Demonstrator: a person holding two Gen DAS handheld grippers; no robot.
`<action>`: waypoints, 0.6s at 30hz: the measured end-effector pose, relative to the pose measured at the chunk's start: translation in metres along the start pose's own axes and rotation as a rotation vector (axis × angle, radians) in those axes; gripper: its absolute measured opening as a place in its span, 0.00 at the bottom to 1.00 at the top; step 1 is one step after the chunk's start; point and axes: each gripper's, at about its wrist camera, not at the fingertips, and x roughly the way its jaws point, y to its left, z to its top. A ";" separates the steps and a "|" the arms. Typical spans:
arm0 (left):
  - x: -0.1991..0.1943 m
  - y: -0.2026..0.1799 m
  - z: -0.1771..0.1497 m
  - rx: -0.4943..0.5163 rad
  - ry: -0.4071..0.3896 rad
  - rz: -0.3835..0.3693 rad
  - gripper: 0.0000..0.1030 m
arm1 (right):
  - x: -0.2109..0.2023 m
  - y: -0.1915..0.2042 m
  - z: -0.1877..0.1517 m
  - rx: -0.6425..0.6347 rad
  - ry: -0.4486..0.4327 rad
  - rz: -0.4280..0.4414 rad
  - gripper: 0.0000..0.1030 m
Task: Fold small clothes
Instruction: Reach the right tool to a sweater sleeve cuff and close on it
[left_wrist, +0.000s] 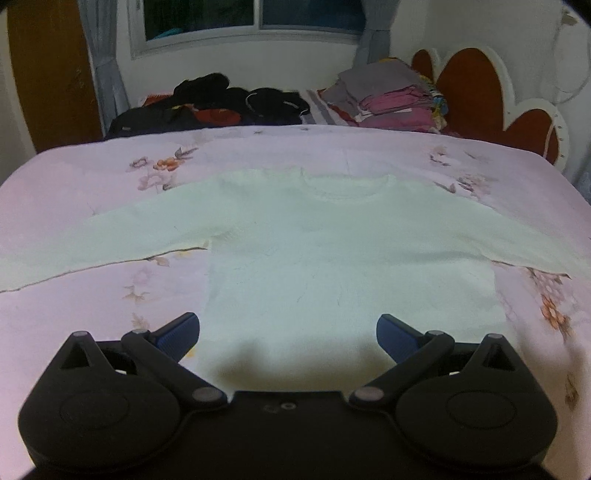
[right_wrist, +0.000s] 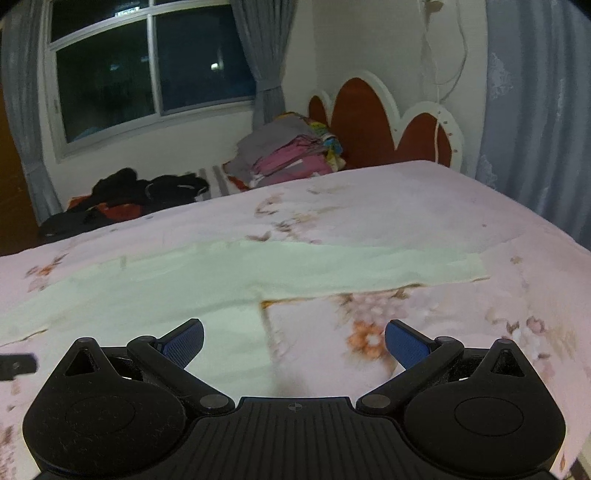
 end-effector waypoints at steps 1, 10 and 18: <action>0.004 -0.002 0.002 -0.007 0.002 0.004 0.99 | 0.010 -0.009 0.004 0.006 0.000 0.000 1.00; 0.054 -0.040 0.028 -0.033 0.017 0.079 0.98 | 0.094 -0.092 0.033 0.040 0.034 -0.044 0.99; 0.093 -0.078 0.040 0.003 0.027 0.104 0.98 | 0.154 -0.184 0.038 0.163 0.130 -0.150 0.77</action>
